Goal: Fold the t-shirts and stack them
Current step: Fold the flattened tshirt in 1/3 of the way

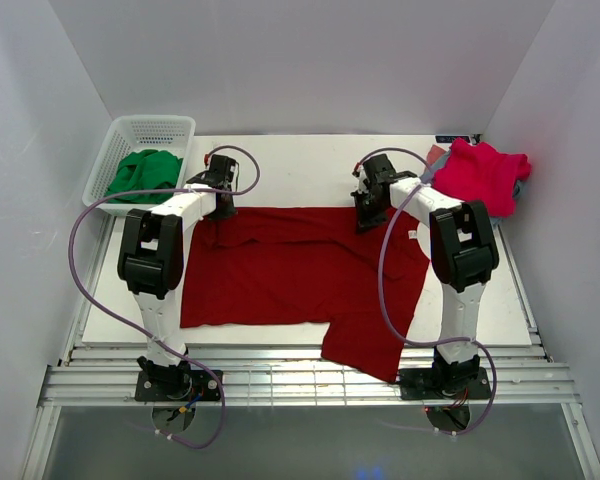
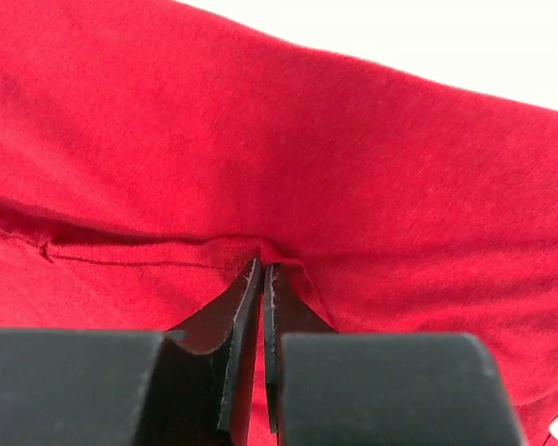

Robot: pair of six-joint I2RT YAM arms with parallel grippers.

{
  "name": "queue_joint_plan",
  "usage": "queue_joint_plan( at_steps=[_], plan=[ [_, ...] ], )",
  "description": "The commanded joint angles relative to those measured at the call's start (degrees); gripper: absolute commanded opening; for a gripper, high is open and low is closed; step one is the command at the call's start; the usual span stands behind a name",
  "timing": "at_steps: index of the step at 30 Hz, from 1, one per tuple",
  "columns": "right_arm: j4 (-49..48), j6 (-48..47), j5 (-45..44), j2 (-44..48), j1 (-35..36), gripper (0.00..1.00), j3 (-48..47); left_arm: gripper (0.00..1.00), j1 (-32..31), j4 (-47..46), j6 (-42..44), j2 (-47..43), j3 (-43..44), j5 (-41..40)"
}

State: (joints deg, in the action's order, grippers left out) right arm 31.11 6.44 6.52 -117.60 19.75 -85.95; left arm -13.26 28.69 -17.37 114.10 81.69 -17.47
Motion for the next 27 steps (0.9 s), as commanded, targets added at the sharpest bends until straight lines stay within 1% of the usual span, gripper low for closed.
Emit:
queue_joint_plan(
  at_steps=[1,6,9,13,20,21,22,25,27],
  plan=[
    [1.31,-0.55,0.07,5.00,1.87,0.08,0.87,0.00,-0.19,-0.56,0.58,-3.89,-1.00,-0.54],
    [3.07,-0.64,-1.60,11.15,5.91,0.08,2.89,0.00,-0.19,-0.56,0.40,-3.63,-1.10,-0.46],
    [4.83,0.07,-2.57,13.18,8.11,0.08,5.00,0.00,-0.19,-0.48,0.23,-3.28,-0.83,0.07],
    [5.89,1.38,-3.62,15.29,11.44,0.08,10.17,0.00,-0.19,-0.47,0.40,-3.19,-0.74,0.07],
    [7.03,2.88,-3.28,17.14,14.44,0.08,16.25,0.00,-0.19,-0.56,0.49,-3.19,-1.09,0.42],
    [7.29,2.71,-3.19,17.23,14.79,0.11,16.43,0.00,-0.10,-0.56,0.40,-3.19,-1.18,0.42],
    [7.56,2.70,-3.01,17.40,15.40,0.20,16.60,0.00,-0.10,-0.48,0.49,-3.19,-1.18,0.42],
    [8.70,2.18,-1.78,18.98,16.11,0.29,15.56,0.00,-0.19,-0.39,0.49,-3.36,-1.18,0.34],
    [9.92,2.00,-1.86,20.92,16.20,0.32,12.84,0.00,-0.19,-0.47,0.58,-3.62,-1.18,0.25]
  ],
)
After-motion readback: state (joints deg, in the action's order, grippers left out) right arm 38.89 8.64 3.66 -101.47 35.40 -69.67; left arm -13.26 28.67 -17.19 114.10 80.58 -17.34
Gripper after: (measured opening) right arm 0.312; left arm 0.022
